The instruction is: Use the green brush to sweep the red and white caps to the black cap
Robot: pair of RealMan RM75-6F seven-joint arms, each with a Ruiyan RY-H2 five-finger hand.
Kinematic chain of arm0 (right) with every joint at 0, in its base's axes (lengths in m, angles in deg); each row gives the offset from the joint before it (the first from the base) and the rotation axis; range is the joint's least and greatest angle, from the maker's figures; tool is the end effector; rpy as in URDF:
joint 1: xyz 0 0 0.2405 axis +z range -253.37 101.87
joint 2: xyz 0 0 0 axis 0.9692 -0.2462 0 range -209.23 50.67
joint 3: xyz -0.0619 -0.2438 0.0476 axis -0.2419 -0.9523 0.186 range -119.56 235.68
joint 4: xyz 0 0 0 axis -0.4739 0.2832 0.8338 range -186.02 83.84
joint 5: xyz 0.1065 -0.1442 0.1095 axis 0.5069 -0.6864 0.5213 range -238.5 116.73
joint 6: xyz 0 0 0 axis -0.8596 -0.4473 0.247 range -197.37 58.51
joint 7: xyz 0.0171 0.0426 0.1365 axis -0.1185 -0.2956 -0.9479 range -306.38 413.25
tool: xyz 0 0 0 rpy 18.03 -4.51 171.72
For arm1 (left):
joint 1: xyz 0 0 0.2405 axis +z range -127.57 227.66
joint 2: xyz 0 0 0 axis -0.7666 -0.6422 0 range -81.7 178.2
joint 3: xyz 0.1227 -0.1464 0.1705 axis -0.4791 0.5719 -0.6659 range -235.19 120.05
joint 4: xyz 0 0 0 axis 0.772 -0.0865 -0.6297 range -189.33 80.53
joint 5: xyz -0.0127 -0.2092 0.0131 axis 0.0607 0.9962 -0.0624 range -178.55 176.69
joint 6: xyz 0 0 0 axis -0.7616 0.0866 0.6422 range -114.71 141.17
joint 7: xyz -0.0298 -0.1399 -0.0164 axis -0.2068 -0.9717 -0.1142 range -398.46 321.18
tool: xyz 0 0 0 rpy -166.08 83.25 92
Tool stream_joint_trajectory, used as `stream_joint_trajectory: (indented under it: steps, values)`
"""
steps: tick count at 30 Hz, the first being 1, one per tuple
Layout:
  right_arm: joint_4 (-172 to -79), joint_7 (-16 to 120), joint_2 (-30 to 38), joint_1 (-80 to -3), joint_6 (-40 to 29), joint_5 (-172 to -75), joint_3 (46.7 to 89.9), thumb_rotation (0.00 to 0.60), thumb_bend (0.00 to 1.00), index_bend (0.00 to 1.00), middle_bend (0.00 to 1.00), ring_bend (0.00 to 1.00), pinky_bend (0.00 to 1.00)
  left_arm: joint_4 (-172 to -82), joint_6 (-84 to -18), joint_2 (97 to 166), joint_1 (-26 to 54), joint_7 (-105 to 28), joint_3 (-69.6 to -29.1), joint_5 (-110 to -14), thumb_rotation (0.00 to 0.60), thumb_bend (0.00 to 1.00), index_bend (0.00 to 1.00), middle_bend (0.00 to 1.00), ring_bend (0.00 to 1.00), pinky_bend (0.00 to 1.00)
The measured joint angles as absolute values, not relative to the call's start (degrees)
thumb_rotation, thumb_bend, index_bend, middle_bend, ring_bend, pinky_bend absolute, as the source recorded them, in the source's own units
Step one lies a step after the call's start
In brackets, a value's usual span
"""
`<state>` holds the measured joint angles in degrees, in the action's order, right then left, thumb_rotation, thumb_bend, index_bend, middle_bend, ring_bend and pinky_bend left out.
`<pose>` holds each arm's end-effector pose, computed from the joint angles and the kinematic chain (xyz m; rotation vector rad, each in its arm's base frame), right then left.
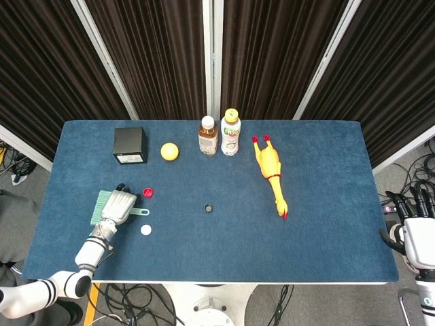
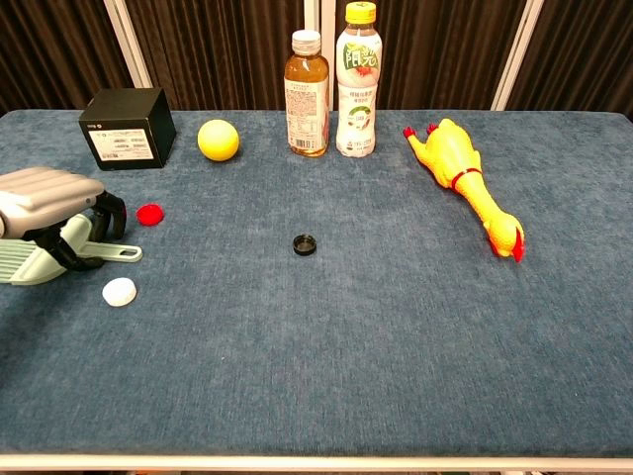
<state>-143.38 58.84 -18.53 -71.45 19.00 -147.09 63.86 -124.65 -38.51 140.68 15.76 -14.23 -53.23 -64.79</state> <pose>-0.3080 -0.1882 0.1927 1.3641 -0.7088 0.8565 -0.2562 0.3215 -0.0327 -1.8597 -0.8935 -0.5470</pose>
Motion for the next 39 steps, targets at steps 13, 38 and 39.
stream_joint_trajectory:
  steps: [13,38,39]
  values:
    - [-143.24,58.20,-18.46,-71.99,19.86,-147.26,63.85,0.600,0.11,0.15,0.22,0.04,0.04,-123.51,-39.45,140.94,15.95,-15.85,-54.24,-67.58,0.600,0.34,0.50,0.56,0.34,0.16]
    - [-146.11,59.79,-19.72,-72.23,21.63,-149.25,64.08,0.600,0.11,0.15,0.23,0.03,0.04,-126.84,-43.94,130.27,14.40,-45.79,-54.35,-83.85,0.600,0.41,0.50,0.56,0.37,0.16]
    - [-146.30,59.93,-19.85,-72.35,21.89,-149.39,64.05,0.600,0.11,0.15,0.23,0.03,0.04,-125.78,-44.09,130.21,14.03,-48.78,-54.39,-84.84,0.600,0.41,0.50,0.56,0.37,0.16]
